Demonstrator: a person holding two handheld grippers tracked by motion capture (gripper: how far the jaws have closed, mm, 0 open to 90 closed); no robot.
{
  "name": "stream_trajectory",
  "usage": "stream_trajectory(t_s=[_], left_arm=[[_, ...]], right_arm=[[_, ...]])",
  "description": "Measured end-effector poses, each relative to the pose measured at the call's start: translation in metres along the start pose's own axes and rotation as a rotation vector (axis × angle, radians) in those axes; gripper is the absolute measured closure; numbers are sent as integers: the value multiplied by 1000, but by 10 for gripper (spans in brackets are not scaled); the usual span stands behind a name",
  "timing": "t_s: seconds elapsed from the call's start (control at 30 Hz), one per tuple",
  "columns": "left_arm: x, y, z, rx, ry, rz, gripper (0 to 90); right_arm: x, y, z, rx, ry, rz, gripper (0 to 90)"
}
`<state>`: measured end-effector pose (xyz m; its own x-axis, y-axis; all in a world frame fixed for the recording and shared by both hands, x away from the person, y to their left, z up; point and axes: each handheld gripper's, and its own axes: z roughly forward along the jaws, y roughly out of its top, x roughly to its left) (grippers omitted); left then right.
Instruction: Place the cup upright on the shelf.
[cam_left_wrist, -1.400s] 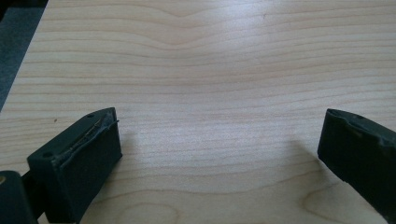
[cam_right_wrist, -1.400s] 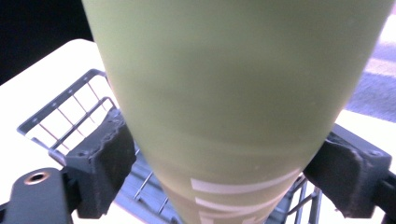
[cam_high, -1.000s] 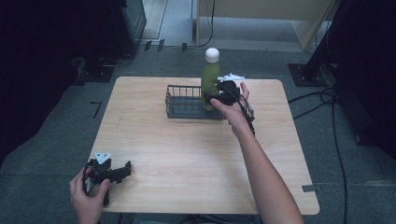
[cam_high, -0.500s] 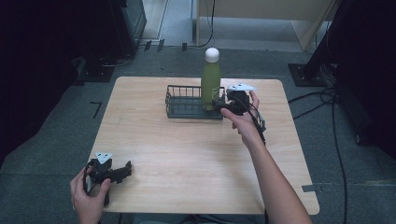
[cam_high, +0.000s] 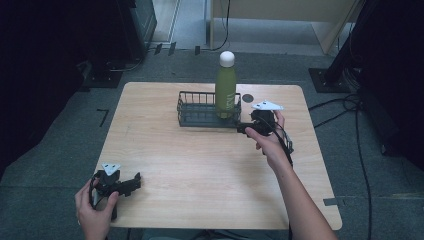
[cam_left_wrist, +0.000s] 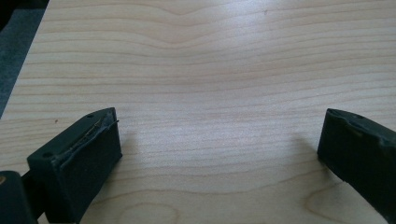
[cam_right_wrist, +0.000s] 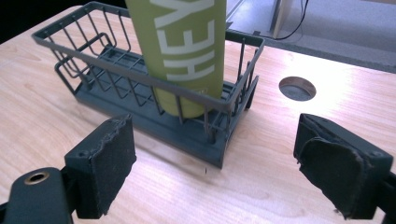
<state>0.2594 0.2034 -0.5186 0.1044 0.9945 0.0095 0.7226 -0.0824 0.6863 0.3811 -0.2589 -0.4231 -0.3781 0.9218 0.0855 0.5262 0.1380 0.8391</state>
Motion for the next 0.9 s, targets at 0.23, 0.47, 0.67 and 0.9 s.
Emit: stream_trajectory(t_s=[0.23,0.47,0.67,0.9], left_arm=[[0,0,0,0,0,0,0],[0,0,0,-1,1,0,0],[0,0,0,-1,1,0,0],[0,0,0,0,1,2,0]], right_arm=[[-2,-14,-12,0,-7,-18,129],[-4,-29,-22,0,-12,-23,129],[-8,-42,-30,8,-21,-18,129],[-16,-60,-40,11,-36,-6,129]])
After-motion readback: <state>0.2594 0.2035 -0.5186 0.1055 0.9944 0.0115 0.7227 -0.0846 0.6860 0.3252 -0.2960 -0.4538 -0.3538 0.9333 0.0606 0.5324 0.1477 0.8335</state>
